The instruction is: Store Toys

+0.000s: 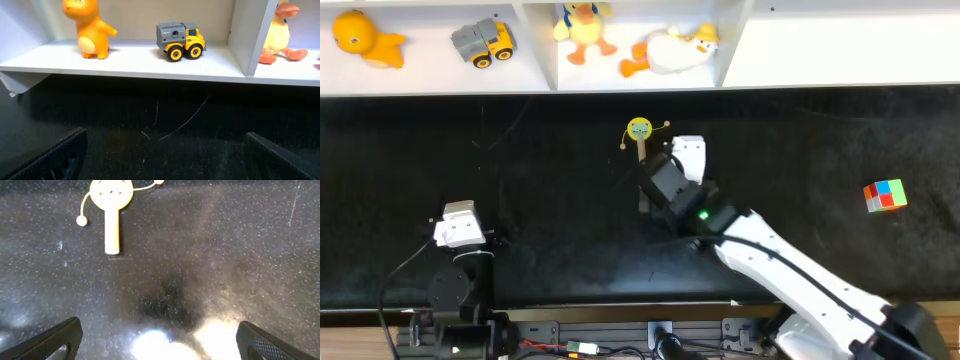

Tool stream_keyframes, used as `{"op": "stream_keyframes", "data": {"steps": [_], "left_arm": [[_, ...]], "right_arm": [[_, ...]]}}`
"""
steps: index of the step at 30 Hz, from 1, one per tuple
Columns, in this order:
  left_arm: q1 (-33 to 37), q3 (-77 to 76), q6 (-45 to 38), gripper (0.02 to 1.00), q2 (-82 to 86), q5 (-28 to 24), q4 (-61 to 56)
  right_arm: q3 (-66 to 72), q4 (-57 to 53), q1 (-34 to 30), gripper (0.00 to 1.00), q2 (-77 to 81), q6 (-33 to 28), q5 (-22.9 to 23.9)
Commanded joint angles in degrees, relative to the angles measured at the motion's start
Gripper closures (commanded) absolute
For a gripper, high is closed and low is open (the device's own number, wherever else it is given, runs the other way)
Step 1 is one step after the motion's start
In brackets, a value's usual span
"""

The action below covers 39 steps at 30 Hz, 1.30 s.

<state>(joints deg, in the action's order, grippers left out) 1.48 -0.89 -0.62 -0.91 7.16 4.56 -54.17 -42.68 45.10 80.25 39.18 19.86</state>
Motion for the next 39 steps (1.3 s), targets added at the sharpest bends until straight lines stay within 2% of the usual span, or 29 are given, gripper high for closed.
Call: {"op": "stream_keyframes", "data": {"steps": [1,22,39], "left_arm": [[-0.26,0.42,-1.09,0.02,0.74,0.42,-0.31],[-0.26,0.42,-1.09,0.02,0.74,0.42,-0.31],[-0.26,0.42,-1.09,0.02,0.74,0.42,-0.31]], "right_arm": [[-4.22,0.33,0.35,0.003,2.23,0.42,0.98],[-13.25,-0.52,0.35,0.031,14.93,-0.61,0.52],[-16.0,2.25,0.35,0.005,19.52,-1.49,0.5]]}}
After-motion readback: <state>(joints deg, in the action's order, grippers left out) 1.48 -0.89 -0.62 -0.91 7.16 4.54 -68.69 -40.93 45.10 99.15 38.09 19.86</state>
